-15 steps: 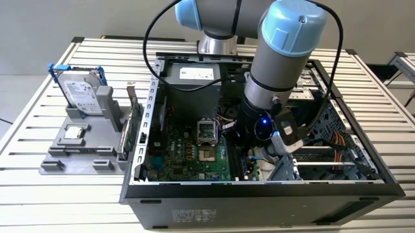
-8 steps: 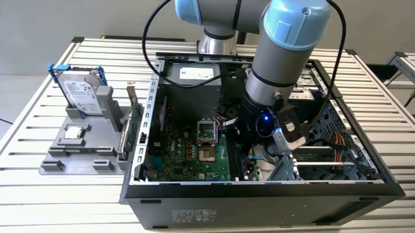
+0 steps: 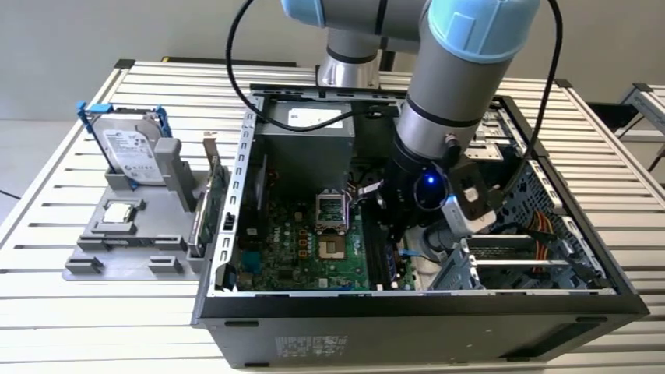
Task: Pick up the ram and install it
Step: 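Insert the ram into the slot, then press down the ram until it locks into place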
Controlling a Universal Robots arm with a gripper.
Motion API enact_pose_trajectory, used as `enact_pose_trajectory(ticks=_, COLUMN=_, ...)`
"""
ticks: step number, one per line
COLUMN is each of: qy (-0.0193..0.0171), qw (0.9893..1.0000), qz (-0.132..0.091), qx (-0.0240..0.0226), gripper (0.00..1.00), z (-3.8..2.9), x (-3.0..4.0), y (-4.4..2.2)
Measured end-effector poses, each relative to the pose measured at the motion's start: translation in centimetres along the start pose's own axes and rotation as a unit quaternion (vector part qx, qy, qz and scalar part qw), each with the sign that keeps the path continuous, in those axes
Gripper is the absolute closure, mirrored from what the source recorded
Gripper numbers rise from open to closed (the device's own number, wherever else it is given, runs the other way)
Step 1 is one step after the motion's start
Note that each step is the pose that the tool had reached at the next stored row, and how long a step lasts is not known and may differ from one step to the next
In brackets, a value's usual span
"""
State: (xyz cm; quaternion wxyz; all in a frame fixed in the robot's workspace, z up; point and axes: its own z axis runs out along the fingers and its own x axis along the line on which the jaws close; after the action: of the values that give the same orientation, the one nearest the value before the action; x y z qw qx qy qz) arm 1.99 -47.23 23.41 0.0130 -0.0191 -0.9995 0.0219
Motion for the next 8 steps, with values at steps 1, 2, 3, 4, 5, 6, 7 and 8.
enact_pose_trajectory(ticks=1, qy=0.0007, qw=1.0000, qz=0.000, qx=0.0000, gripper=0.00, z=-0.27, x=0.00, y=-0.02)
enact_pose_trajectory(ticks=2, qy=0.0015, qw=1.0000, qz=0.000, qx=0.0000, gripper=0.00, z=-0.55, x=0.01, y=-0.03)
enact_pose_trajectory(ticks=3, qy=0.0021, qw=1.0000, qz=0.000, qx=-0.0002, gripper=0.00, z=-0.82, x=0.02, y=-0.05)
enact_pose_trajectory(ticks=4, qy=0.0025, qw=1.0000, qz=0.000, qx=-0.0002, gripper=0.00, z=-1.10, x=0.03, y=-0.06)
enact_pose_trajectory(ticks=5, qy=0.0029, qw=1.0000, qz=0.000, qx=-0.0004, gripper=0.00, z=-1.14, x=0.03, y=-0.06)
enact_pose_trajectory(ticks=6, qy=0.0030, qw=1.0000, qz=0.000, qx=-0.0003, gripper=0.00, z=-1.17, x=0.03, y=-0.06)
enact_pose_trajectory(ticks=7, qy=0.0032, qw=1.0000, qz=0.000, qx=-0.0002, gripper=0.00, z=-1.20, x=0.03, y=-0.06)
enact_pose_trajectory(ticks=8, qy=0.0033, qw=1.0000, qz=0.000, qx=-0.0002, gripper=1.00, z=-1.22, x=0.03, y=-0.06)
